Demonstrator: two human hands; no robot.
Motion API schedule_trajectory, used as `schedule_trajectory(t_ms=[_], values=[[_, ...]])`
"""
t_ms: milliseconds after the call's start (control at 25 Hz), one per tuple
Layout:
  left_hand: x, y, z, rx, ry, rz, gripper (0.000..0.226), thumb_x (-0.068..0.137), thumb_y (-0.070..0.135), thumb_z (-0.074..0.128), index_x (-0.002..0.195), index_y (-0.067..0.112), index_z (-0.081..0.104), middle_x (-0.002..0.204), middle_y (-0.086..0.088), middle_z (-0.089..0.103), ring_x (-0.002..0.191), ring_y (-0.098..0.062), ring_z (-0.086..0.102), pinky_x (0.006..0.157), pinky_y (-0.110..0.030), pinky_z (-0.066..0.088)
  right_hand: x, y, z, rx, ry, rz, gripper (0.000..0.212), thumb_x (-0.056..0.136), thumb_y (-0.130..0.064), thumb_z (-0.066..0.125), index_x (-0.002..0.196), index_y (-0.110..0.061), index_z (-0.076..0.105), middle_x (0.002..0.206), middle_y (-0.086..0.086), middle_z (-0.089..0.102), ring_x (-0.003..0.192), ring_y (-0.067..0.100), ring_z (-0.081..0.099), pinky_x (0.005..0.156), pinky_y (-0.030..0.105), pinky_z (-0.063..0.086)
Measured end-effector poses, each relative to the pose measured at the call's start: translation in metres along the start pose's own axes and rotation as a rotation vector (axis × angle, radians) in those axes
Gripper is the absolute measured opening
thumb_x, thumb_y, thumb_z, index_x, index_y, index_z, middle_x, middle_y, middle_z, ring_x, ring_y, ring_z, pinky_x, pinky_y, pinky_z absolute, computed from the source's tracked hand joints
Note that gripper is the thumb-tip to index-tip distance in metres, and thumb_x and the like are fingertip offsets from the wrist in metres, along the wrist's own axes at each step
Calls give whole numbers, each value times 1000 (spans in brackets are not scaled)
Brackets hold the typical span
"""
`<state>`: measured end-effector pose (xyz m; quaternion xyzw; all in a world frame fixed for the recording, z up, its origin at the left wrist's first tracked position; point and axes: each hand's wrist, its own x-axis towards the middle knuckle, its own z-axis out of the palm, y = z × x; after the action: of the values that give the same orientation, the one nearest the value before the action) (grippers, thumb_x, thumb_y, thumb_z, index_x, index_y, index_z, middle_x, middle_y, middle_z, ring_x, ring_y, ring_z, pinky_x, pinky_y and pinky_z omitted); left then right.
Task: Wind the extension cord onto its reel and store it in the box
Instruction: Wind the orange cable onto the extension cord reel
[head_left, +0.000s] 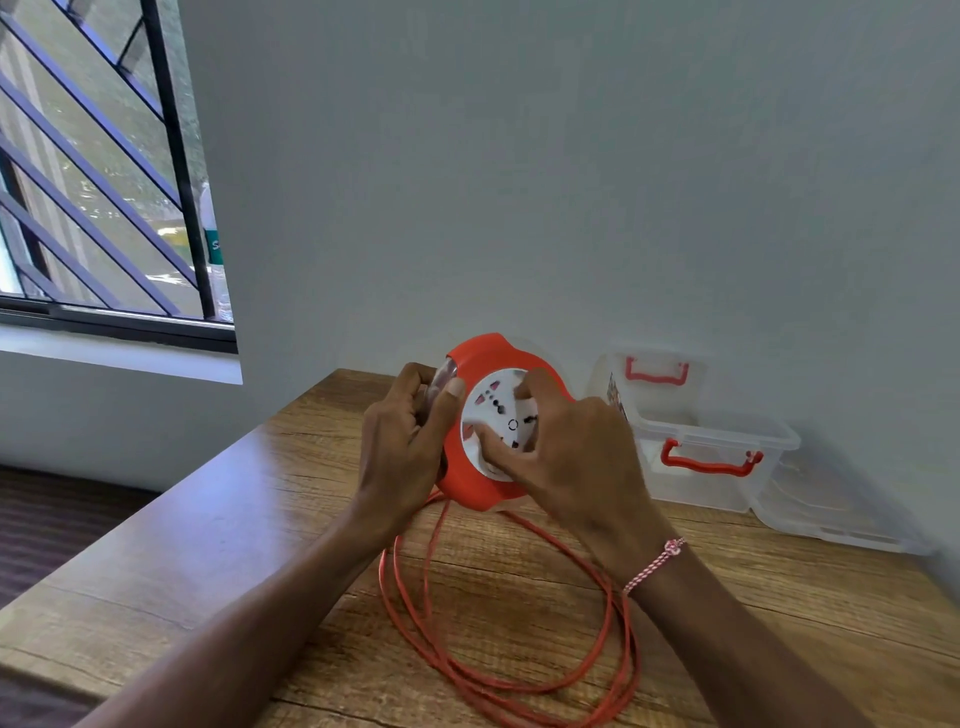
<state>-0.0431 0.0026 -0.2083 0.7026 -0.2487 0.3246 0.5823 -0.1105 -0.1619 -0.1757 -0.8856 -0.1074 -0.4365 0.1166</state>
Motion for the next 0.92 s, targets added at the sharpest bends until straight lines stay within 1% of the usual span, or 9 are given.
schedule_trajectory(t_ms=[120, 160, 280, 400, 560, 640, 720, 800, 920], values=[[-2, -1, 2, 18, 18, 7, 47, 98, 59, 53, 92, 12, 57, 68, -7, 68, 56, -24, 70, 46, -51, 56, 0, -10, 9, 629, -76, 619, 57, 83, -66, 69, 109, -19, 54, 71, -8, 75, 53, 11, 70, 43, 23, 55], [-1, -2, 1, 31, 25, 7, 48, 98, 60, 52, 92, 12, 56, 66, -8, 67, 54, -25, 68, 44, -50, 55, 1, -11, 8, 731, -100, 692, 55, 84, -67, 69, 107, -19, 53, 64, -5, 74, 48, 12, 69, 41, 23, 53], [2, -4, -1, -1, 43, -39, 51, 98, 62, 51, 93, 11, 56, 67, -16, 65, 55, -36, 67, 43, -55, 51, 0, 3, 3, 305, -1, 310, 51, 85, -72, 59, 104, -26, 55, 80, -15, 68, 60, 5, 66, 52, 18, 54], [5, -6, -4, -23, 67, -89, 54, 96, 63, 51, 97, 9, 58, 73, -11, 67, 61, -37, 70, 48, -61, 54, 4, 17, -3, -50, -20, -210, 47, 93, -61, 58, 128, -31, 52, 113, -3, 64, 77, 12, 69, 56, 23, 58], [6, -6, -5, -14, 50, -105, 50, 96, 64, 52, 96, 15, 58, 79, -3, 70, 60, -24, 72, 52, -56, 58, 3, 19, -3, -270, -90, -401, 63, 95, -54, 63, 151, -37, 41, 109, 3, 71, 81, 21, 73, 51, 29, 55], [5, -6, -5, -5, 29, -81, 49, 97, 63, 53, 95, 14, 58, 74, -8, 69, 59, -29, 71, 48, -57, 56, 2, 17, -4, -278, -74, -390, 64, 94, -55, 63, 152, -35, 44, 101, 3, 76, 76, 22, 73, 53, 28, 55], [3, -6, -3, 8, 14, -53, 50, 98, 61, 53, 95, 11, 57, 70, -15, 67, 57, -39, 68, 44, -58, 52, 2, 14, -6, -235, -56, -332, 64, 90, -60, 64, 145, -30, 53, 93, 4, 78, 72, 22, 74, 57, 29, 57], [0, -3, -1, 20, 9, -29, 43, 99, 59, 53, 91, 17, 57, 68, -11, 66, 56, -37, 66, 45, -56, 52, 3, 5, -6, -122, -24, -163, 62, 87, -68, 63, 132, -25, 60, 82, -2, 75, 64, 19, 71, 55, 28, 57], [-3, 0, 2, 25, 7, -9, 32, 98, 59, 54, 90, 28, 55, 72, -5, 69, 57, -22, 71, 48, -50, 58, -1, -5, 7, 376, -66, 382, 55, 84, -67, 68, 112, -21, 56, 76, -19, 65, 51, 4, 64, 45, 14, 52]])
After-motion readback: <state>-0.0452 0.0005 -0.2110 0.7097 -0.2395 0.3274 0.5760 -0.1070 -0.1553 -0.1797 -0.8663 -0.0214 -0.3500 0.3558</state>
